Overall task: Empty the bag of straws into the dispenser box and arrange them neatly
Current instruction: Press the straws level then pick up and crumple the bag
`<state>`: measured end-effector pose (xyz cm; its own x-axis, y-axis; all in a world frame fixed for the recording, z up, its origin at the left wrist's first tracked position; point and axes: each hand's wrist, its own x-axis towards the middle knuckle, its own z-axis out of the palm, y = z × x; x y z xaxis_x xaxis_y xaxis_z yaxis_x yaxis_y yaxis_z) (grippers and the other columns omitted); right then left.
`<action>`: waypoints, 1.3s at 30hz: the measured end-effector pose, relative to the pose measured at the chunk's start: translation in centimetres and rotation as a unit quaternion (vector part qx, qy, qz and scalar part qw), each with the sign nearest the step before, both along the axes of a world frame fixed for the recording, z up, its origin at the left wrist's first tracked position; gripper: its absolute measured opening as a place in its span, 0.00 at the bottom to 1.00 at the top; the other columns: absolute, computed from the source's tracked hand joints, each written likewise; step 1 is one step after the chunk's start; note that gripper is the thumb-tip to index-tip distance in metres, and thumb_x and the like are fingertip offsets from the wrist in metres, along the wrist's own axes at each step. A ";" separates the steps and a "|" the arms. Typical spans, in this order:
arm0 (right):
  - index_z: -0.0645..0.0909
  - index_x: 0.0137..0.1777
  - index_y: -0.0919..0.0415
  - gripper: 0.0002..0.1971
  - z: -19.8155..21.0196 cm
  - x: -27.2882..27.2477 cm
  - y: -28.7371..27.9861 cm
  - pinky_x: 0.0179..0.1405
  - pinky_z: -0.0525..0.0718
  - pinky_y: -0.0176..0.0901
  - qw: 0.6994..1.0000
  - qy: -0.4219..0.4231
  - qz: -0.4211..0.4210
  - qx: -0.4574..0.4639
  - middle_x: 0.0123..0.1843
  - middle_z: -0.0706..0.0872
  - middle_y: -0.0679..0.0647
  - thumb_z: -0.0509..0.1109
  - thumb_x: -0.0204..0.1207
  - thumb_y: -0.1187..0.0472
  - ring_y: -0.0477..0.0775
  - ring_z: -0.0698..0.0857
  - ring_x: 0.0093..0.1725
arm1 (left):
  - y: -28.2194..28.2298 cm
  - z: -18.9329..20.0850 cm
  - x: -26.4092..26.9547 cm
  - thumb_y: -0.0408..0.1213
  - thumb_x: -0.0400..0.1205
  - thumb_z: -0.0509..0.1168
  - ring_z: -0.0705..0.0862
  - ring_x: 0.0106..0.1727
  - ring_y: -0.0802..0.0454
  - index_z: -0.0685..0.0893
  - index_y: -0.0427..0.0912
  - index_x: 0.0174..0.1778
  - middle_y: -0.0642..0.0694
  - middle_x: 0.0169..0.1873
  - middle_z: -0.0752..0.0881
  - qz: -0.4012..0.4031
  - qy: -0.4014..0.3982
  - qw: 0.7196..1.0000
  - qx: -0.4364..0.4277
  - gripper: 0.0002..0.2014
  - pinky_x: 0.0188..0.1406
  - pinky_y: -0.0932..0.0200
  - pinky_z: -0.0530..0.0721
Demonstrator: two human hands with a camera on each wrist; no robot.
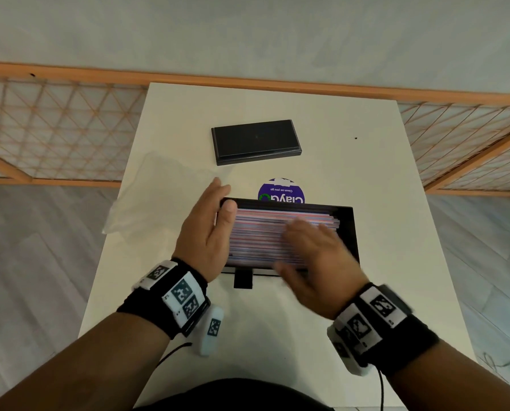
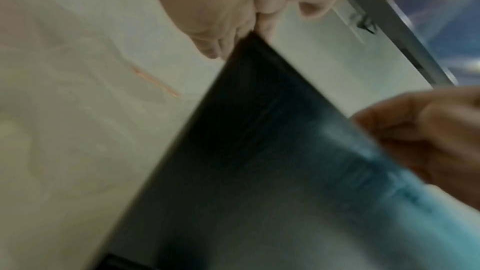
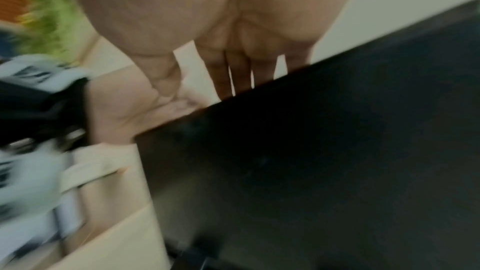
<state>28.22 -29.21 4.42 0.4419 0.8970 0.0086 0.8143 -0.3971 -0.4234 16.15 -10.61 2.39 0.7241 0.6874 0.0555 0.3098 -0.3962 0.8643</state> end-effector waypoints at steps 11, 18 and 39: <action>0.75 0.36 0.56 0.16 -0.5 2.9 -2.3 0.37 0.65 0.46 0.897 0.188 -0.397 -0.048 0.33 0.80 0.53 0.59 0.86 0.56 0.67 0.80 0.45 | 0.0 -0.2 0.9 0.86 0.70 0.45 0.89 0.62 0.48 0.88 0.59 0.60 0.50 0.57 0.92 0.066 0.076 0.941 -0.323 0.44 0.74 0.39 0.79; 0.81 0.37 0.65 0.15 8.4 5.3 -0.8 0.30 0.73 0.49 0.939 0.003 -0.330 0.102 0.30 0.83 0.60 0.61 0.83 0.58 0.67 0.81 0.34 | 0.6 3.6 2.4 0.81 0.73 0.53 0.88 0.66 0.45 0.89 0.55 0.65 0.45 0.62 0.91 0.036 -0.053 0.919 -0.388 0.41 0.72 0.41 0.80; 0.85 0.49 0.65 0.12 0.5 5.8 -0.5 0.37 0.68 0.46 0.934 0.122 -0.336 0.009 0.36 0.86 0.61 0.61 0.84 0.61 0.63 0.77 0.38 | 2.3 0.0 2.3 0.91 0.61 0.48 0.86 0.67 0.47 0.86 0.59 0.65 0.50 0.62 0.90 0.093 0.058 0.936 -0.335 0.51 0.78 0.39 0.74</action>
<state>33.99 -29.70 4.96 0.8961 0.4165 -0.1532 0.2618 -0.7750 -0.5752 18.48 -8.29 2.36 0.5628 0.6544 -0.5050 0.4267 0.2932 0.8556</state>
